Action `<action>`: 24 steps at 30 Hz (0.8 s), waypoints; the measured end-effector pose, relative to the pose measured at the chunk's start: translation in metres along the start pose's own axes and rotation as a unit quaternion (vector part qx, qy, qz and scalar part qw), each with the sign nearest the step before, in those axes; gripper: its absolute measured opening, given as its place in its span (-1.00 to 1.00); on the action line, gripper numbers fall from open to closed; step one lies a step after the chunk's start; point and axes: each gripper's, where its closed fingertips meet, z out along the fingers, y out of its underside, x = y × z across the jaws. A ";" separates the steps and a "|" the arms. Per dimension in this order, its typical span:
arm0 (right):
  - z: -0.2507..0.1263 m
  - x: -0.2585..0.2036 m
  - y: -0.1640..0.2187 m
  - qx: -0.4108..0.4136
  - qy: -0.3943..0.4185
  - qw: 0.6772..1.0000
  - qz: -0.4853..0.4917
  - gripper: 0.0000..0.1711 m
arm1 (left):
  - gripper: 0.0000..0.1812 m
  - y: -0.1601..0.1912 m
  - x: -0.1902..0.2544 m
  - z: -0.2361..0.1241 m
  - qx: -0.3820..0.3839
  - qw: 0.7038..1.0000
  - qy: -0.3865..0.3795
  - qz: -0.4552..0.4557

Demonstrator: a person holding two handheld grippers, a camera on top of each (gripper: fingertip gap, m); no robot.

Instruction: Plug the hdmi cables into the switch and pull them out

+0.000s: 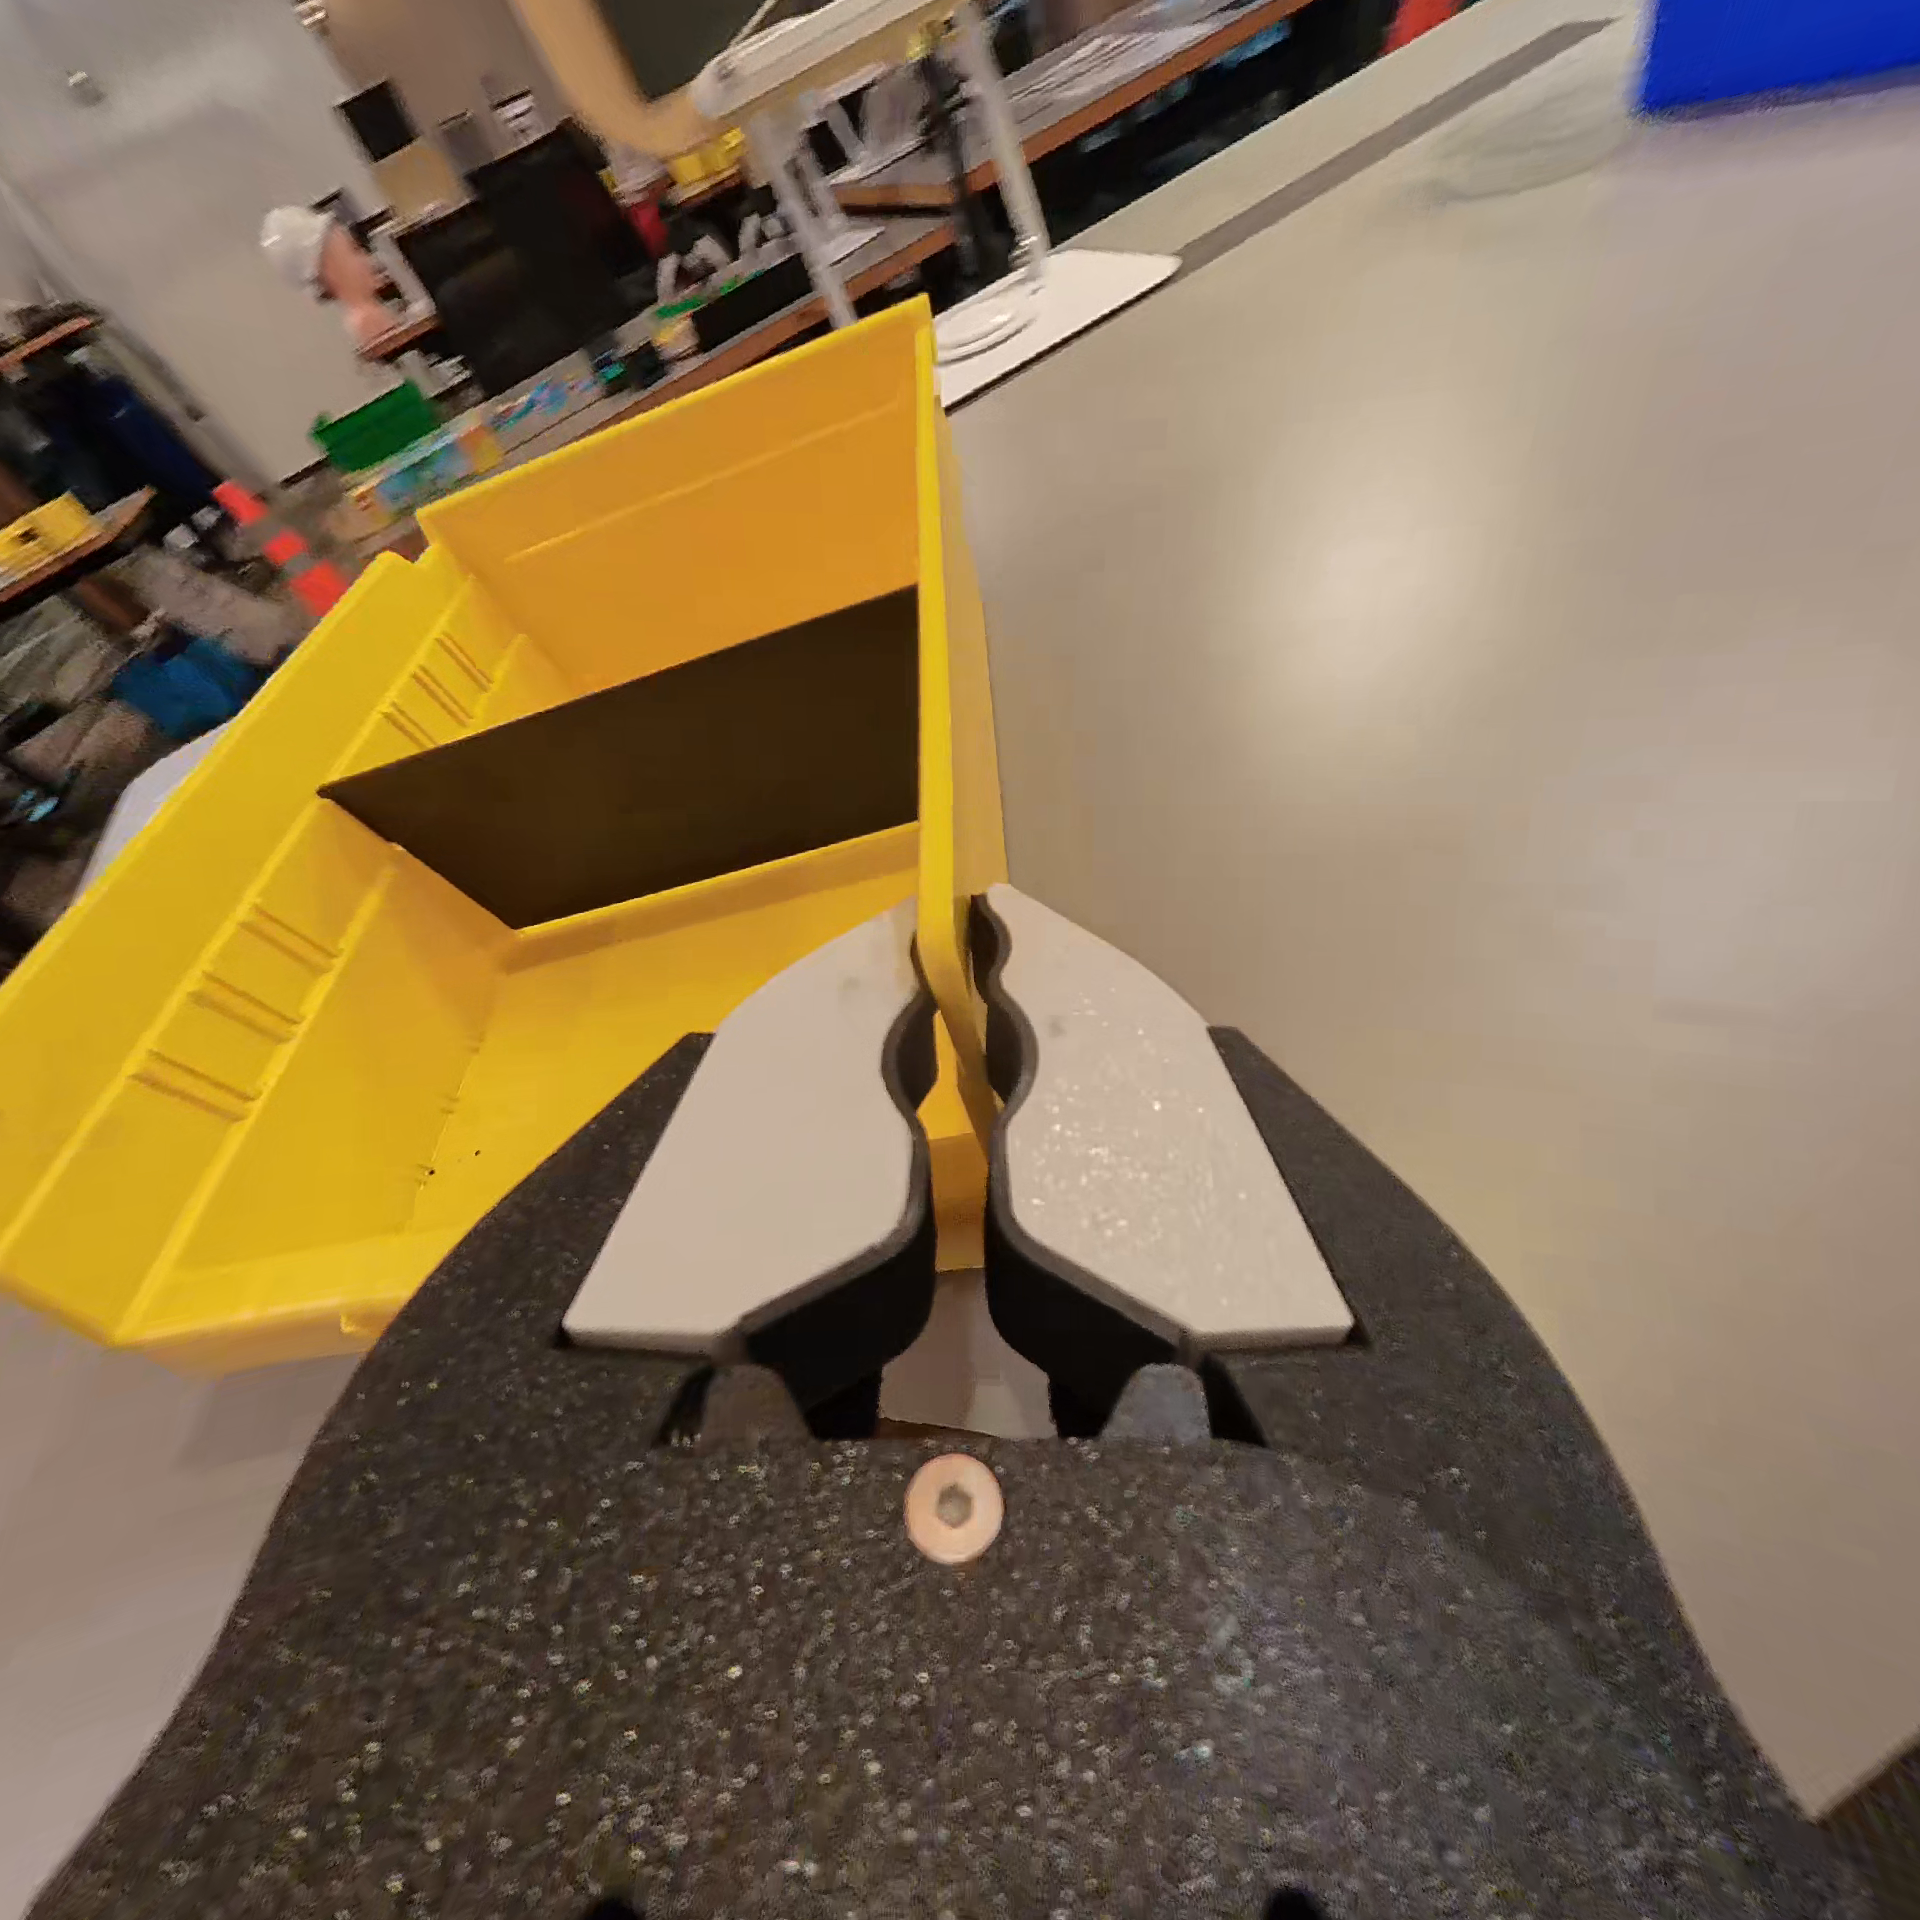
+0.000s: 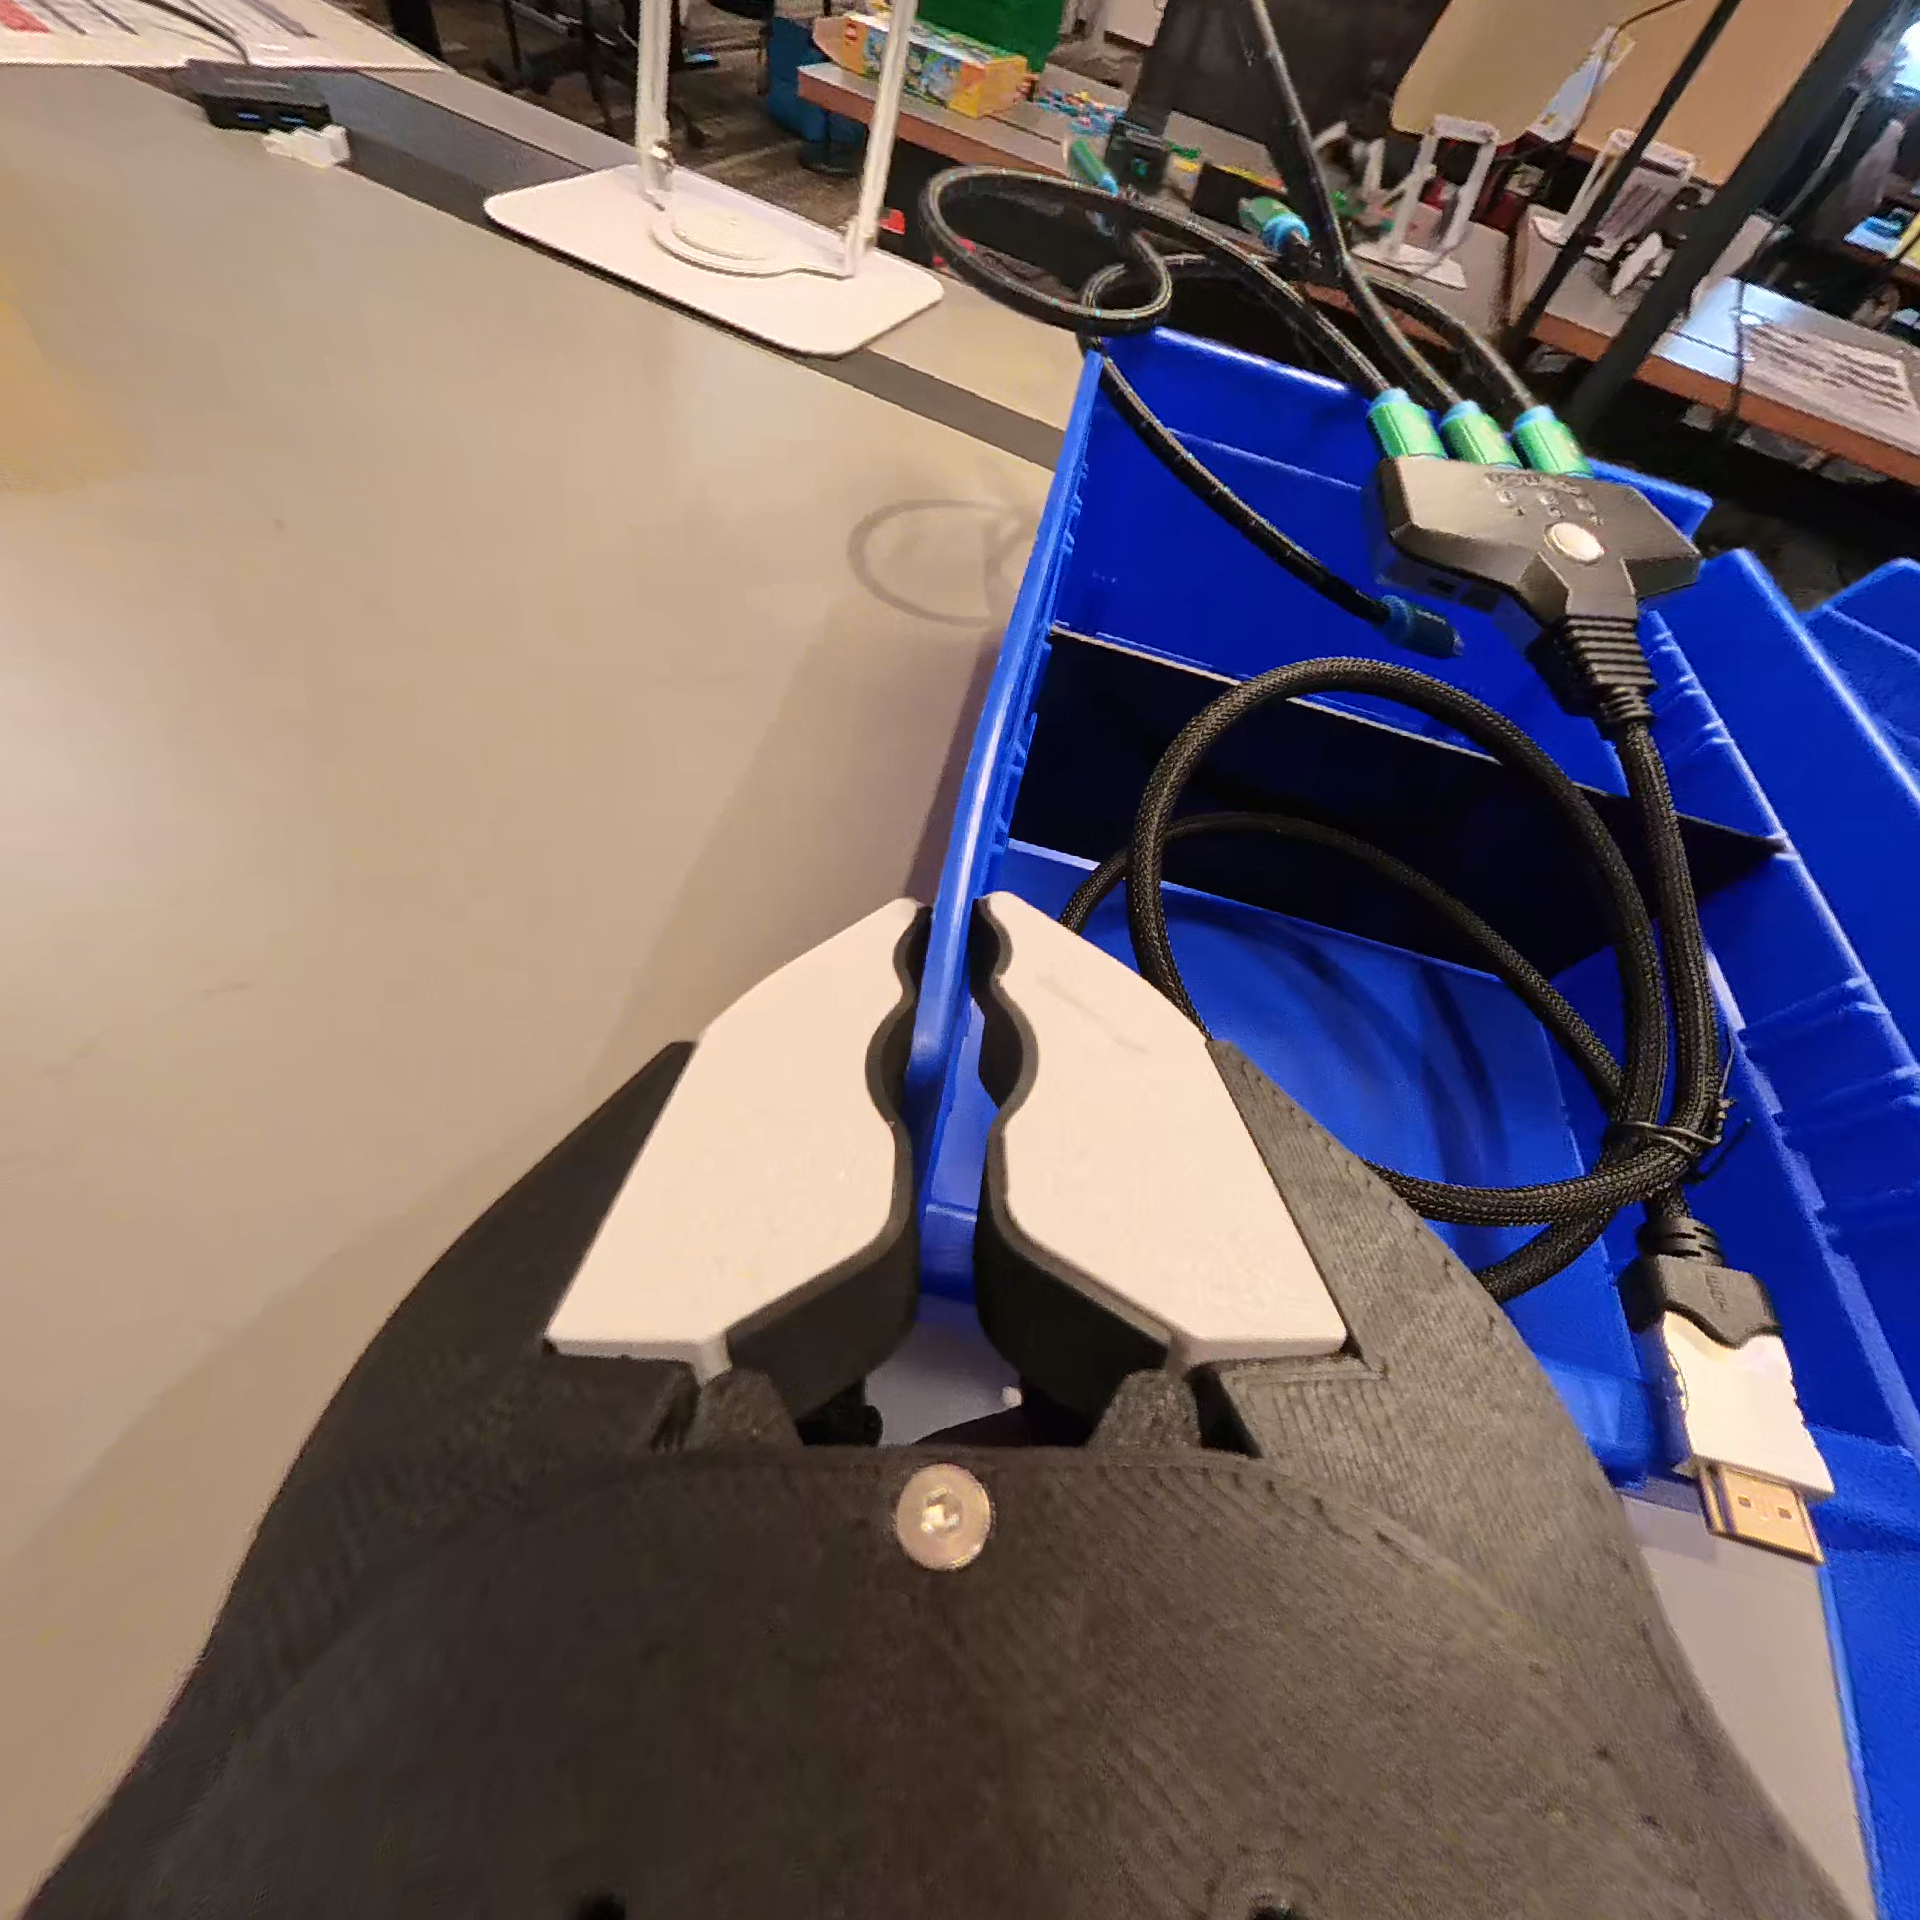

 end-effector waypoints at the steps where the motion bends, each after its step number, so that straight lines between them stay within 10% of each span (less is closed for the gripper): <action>1: 0.001 -0.002 -0.001 0.001 -0.009 1.000 -0.002 -0.93 | -0.97 -0.003 0.008 0.000 0.008 1.000 0.024 0.006; 24: 0.047 -0.128 -0.044 0.043 -0.370 0.921 -0.119 -0.96 | -0.97 -0.032 0.165 -0.071 0.100 0.862 0.489 0.090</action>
